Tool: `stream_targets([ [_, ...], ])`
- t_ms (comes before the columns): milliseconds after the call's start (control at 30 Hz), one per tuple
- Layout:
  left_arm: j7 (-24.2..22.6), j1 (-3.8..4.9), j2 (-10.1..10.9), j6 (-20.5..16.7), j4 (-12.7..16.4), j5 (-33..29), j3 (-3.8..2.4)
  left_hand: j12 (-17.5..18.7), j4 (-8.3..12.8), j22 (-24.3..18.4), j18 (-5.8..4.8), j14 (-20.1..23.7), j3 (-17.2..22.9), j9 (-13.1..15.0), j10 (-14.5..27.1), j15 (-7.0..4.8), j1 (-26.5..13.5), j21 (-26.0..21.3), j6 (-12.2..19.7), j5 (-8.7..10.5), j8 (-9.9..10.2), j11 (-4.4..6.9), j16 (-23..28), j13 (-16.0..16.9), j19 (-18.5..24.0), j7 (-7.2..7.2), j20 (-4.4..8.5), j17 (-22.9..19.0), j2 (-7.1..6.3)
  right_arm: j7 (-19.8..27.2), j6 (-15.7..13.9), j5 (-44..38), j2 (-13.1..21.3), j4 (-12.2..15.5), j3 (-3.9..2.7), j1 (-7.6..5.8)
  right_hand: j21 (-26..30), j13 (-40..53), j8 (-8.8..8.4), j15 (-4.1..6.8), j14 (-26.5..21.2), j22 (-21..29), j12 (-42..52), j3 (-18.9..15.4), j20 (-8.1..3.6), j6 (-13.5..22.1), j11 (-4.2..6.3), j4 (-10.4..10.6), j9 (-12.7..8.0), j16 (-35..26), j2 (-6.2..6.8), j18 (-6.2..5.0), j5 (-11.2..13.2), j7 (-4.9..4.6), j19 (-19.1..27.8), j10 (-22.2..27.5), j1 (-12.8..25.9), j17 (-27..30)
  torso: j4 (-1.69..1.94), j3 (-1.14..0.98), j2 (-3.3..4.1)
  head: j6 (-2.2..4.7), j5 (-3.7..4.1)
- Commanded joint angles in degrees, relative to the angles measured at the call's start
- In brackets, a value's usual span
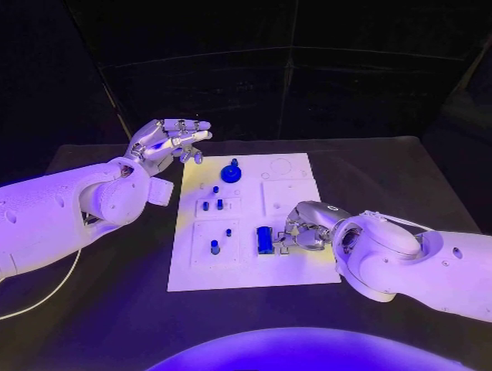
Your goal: Assemble the parts on the task board
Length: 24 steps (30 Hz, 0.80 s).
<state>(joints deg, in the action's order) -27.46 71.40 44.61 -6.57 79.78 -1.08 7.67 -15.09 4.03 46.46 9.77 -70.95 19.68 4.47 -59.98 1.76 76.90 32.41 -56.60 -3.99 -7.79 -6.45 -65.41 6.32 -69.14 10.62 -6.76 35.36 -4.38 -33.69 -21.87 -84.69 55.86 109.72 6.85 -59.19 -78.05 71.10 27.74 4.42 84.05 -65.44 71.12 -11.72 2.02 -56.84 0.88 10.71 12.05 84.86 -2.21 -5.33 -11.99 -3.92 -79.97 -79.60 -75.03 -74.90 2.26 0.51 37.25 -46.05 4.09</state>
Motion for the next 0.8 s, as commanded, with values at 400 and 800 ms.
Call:
stream_targets([
  [400, -0.4, 0.08, 0.2, 0.4, 0.1, -0.2, -0.03, -0.2, 0.0, -0.1, 0.68, 0.5, -0.1, -0.1, 0.4, -0.12, 0.2, -0.2, 0.4, -0.25, -0.2, -0.16, -0.2, 0.1, 0.1, 0.11, -0.48, -0.1, 0.32, 6.8, -6.9, 0.1, 9.1, 2.3, -0.12, -0.18, 0.3, -1.3, -3.08, -1.01, 4.1, 0.4, -1.7, -1.5, 0.73, 2.9, -1.52, 0.5, -1.2, 0.2, -0.16, 0.52, -2.2, -1.35, 0.4, 1.1, 0.2, -4.8, -0.41, 0.0, -0.06, 0.33, 0.83],
  [800, -0.7, 0.06, 0.2, 0.4, 0.2, -0.2, -0.03, -0.2, 0.0, -0.1, 0.68, 0.5, -0.1, -0.1, 0.4, -0.12, 0.2, -0.2, 0.4, -0.25, -0.2, -0.16, -0.2, 0.1, 0.1, 0.11, -0.48, -0.1, 0.32, 3.7, -1.9, -3.0, 9.2, -0.9, -0.08, -0.1, 0.8, -2.0, -3.78, -1.22, 4.0, 1.1, -2.7, -2.5, 1.02, 2.4, -1.7, 0.5, -1.3, -0.1, 0.51, 0.36, -1.4, -1.46, 0.8, 1.7, 0.1, -4.3, -0.31, 0.05, -0.07, 0.17, 1.37],
])
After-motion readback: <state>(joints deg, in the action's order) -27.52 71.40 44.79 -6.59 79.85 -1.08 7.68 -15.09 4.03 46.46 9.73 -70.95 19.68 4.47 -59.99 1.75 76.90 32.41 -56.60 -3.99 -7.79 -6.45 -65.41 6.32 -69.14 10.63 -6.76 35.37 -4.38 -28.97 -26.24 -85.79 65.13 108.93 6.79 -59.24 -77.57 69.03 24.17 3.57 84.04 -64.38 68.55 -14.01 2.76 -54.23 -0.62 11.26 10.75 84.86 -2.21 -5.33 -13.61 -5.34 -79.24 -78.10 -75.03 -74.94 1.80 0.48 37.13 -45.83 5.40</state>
